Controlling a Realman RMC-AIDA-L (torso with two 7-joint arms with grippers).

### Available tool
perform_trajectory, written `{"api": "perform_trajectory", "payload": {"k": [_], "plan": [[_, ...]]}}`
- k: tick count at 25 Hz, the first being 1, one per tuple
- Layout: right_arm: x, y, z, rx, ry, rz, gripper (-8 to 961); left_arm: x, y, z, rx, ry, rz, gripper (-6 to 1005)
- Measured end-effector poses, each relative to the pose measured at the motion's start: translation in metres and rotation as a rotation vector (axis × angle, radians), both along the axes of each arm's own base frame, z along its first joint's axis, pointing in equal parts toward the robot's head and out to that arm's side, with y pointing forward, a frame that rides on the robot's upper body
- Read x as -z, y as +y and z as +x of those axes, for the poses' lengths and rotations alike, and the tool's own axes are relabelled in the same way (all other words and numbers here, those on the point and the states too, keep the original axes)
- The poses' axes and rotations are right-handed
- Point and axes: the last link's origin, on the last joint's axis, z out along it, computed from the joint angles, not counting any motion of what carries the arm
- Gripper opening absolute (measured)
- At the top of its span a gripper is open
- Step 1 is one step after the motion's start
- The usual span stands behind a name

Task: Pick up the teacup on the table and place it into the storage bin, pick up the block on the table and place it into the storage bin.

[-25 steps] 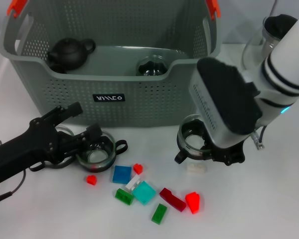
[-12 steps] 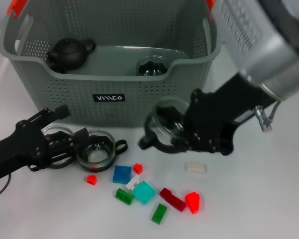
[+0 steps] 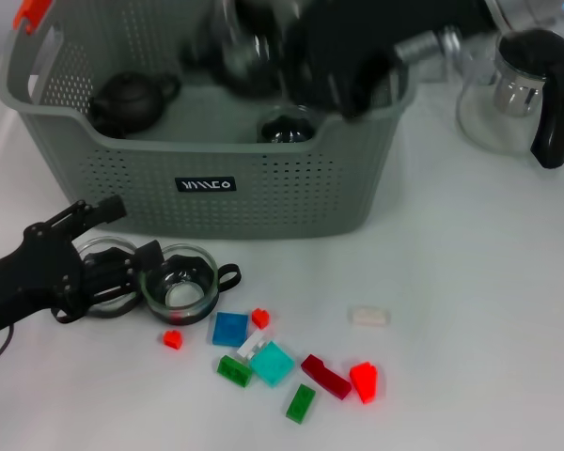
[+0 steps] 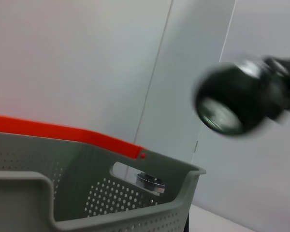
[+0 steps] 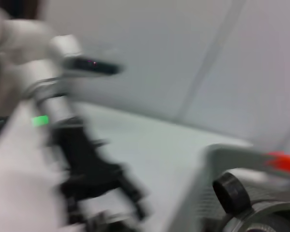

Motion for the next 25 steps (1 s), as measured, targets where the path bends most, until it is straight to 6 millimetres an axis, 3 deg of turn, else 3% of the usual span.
{"api": "perform_trajectory", "payload": {"k": [6, 13, 16, 25], "plan": [[0.01, 0.047, -0.005, 0.082, 0.065, 0.195, 57, 0.0, 0.0, 0.001, 0.006, -0.002, -0.003, 932], [0.049, 0.099, 0.003, 0.203, -0.013, 0.294, 56, 0.0, 0.0, 0.002, 0.011, -0.002, -0.003, 931], [0.065, 0.111, 0.007, 0.23, -0.065, 0.315, 56, -0.001, 0.0, 0.001, 0.012, 0.002, 0.0, 931], [0.085, 0.112, 0.024, 0.282, -0.099, 0.303, 56, -0.004, 0.001, 0.001, 0.015, 0.008, 0.007, 931]]}}
